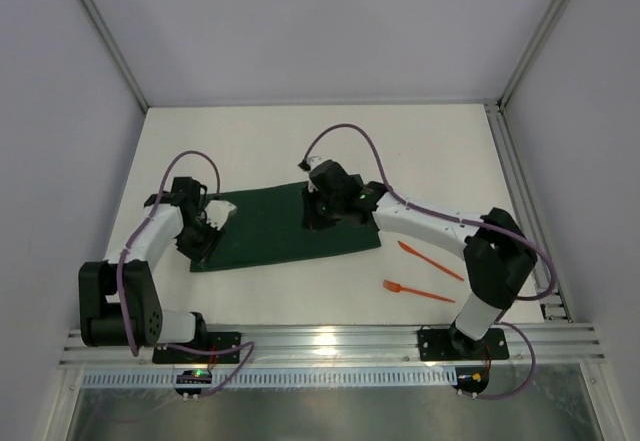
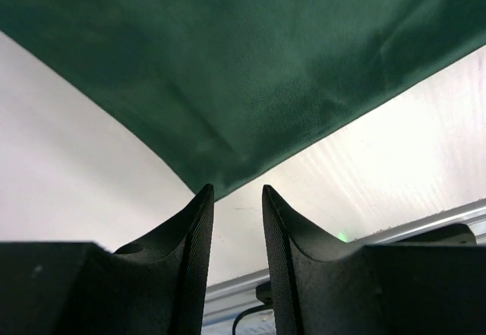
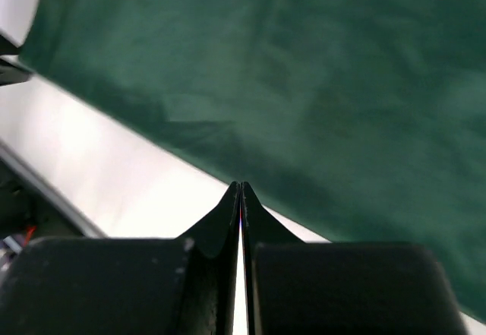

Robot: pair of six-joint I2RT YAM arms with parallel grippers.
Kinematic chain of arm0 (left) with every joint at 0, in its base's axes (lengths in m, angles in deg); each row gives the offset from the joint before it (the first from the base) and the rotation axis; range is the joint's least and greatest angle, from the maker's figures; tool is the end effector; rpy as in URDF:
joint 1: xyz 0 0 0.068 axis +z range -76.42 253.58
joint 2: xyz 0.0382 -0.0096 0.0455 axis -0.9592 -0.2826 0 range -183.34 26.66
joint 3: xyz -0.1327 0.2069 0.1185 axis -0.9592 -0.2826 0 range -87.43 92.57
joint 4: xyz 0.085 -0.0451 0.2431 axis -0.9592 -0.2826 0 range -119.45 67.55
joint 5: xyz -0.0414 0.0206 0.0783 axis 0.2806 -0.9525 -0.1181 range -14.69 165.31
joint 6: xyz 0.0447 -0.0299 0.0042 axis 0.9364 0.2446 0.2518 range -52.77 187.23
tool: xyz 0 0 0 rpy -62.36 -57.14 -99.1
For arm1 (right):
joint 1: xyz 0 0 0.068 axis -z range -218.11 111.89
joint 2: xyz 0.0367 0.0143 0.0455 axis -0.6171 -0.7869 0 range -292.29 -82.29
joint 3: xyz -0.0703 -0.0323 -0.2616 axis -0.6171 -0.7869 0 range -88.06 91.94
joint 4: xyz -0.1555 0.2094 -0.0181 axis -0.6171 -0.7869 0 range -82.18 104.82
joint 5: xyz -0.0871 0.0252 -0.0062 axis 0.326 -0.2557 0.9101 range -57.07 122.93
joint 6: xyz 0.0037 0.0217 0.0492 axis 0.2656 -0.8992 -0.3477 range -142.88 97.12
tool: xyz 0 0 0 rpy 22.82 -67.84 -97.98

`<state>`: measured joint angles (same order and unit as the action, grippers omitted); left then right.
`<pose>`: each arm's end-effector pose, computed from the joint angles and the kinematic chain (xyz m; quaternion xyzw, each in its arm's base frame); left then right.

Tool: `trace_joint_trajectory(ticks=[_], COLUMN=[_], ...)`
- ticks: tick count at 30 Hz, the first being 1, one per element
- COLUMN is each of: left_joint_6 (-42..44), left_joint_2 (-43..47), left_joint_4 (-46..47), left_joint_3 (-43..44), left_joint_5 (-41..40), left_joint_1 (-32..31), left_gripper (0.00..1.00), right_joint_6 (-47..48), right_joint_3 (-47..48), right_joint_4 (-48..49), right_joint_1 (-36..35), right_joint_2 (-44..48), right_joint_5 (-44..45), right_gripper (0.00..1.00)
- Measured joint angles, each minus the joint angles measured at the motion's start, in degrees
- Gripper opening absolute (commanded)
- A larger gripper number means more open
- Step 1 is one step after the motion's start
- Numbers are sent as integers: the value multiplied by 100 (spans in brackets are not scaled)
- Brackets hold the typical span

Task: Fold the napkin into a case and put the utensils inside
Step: Smooth out the rectangle-folded napkin at the center of the board.

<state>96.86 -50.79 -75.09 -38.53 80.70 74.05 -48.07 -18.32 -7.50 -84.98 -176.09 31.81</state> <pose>0.2233 -0.0015 0.1987 0.2542 0.9630 -0.0254 0.0863 0.2465 0.2642 0.2525 -0.1782 0.9111 0.2259 0.2951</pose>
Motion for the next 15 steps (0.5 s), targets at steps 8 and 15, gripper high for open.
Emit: trace_joint_trajectory(ticks=[8, 15], left_joint_6=[-72, -72], left_joint_2=[-610, -713], left_joint_4=[291, 588], left_joint_3=[-291, -472], left_joint_5=[-426, -603], left_joint_1=[90, 90], left_gripper=[33, 33], right_joint_6=[-444, -699], right_joint_3=[411, -37], right_joint_4=[1034, 1346], right_joint_1=[-691, -623], right_joint_2=[-1499, -1768], right_joint_5=[-1062, -1189], right_gripper=[4, 3])
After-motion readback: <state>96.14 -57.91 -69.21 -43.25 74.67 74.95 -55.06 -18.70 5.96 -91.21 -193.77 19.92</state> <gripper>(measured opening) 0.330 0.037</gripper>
